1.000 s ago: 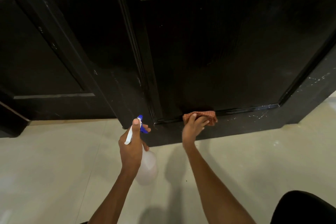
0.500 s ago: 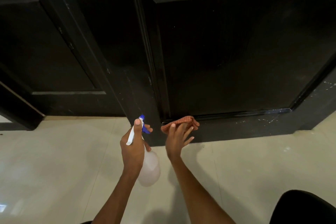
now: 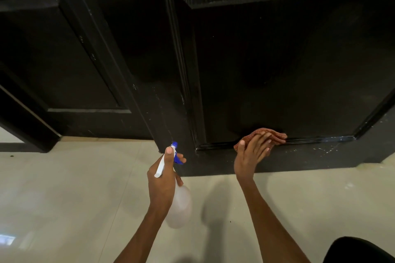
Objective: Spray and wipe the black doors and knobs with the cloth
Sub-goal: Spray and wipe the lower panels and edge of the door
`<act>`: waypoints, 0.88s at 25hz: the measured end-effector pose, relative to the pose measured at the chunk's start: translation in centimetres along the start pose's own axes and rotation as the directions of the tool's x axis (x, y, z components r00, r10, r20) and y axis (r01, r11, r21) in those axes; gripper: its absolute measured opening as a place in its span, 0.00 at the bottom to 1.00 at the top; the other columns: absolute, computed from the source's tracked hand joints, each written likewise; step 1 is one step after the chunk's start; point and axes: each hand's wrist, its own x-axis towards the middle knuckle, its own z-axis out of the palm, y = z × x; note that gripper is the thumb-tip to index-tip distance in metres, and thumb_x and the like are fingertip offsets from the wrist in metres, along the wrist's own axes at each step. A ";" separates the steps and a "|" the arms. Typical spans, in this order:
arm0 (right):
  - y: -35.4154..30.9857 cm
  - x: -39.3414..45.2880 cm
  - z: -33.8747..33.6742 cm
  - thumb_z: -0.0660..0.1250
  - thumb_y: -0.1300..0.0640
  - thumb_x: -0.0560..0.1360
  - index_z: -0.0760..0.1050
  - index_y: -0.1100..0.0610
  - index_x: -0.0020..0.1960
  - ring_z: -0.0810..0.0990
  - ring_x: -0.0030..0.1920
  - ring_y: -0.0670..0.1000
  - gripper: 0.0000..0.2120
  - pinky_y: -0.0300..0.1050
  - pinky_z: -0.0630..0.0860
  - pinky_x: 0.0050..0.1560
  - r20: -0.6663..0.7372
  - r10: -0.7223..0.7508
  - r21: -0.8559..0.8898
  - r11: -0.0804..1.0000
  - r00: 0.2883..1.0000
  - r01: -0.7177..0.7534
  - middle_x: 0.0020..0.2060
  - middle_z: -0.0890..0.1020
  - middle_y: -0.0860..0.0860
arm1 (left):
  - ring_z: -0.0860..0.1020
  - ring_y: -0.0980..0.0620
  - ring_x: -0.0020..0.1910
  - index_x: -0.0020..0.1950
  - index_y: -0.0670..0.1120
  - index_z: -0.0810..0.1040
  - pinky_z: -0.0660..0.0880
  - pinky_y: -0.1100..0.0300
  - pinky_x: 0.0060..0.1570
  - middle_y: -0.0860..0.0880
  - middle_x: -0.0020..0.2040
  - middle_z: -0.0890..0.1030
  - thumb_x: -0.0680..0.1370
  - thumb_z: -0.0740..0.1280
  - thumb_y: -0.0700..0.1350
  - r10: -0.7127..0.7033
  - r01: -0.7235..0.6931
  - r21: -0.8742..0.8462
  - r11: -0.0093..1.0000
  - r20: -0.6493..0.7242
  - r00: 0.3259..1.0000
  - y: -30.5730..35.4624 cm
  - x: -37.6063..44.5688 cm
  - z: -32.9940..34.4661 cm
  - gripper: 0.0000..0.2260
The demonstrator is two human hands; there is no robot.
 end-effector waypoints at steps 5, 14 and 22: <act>-2.3 0.0 0.7 0.56 0.50 0.85 0.42 0.51 0.85 0.39 0.83 0.61 0.34 0.63 0.36 0.80 0.233 -0.663 -0.257 0.663 0.711 0.703 0.84 0.41 0.53 | 0.76 0.46 0.33 0.41 0.52 0.80 0.77 0.56 0.38 0.44 0.37 0.80 0.72 0.55 0.67 -0.021 0.021 -0.032 0.999 -0.027 0.999 0.6 -0.2 0.1 0.23; -18.5 5.0 -0.6 0.64 0.51 0.81 0.43 0.50 0.85 0.39 0.83 0.56 0.40 0.60 0.33 0.80 0.203 -0.901 -0.341 0.303 0.384 0.890 0.84 0.45 0.52 | 0.77 0.48 0.35 0.47 0.48 0.83 0.76 0.60 0.33 0.44 0.42 0.83 0.73 0.59 0.67 -0.096 0.063 -0.213 0.975 -0.147 0.985 5.7 1.0 -2.7 0.25; -28.5 5.8 0.3 0.51 0.50 0.87 0.52 0.51 0.85 0.41 0.83 0.57 0.27 0.61 0.36 0.81 0.137 -0.962 -0.349 0.178 0.238 0.920 0.84 0.50 0.54 | 0.79 0.46 0.38 0.42 0.51 0.79 0.80 0.53 0.45 0.43 0.42 0.82 0.76 0.59 0.63 -0.024 -0.022 -0.189 0.982 -0.236 0.972 6.2 2.0 -5.6 0.18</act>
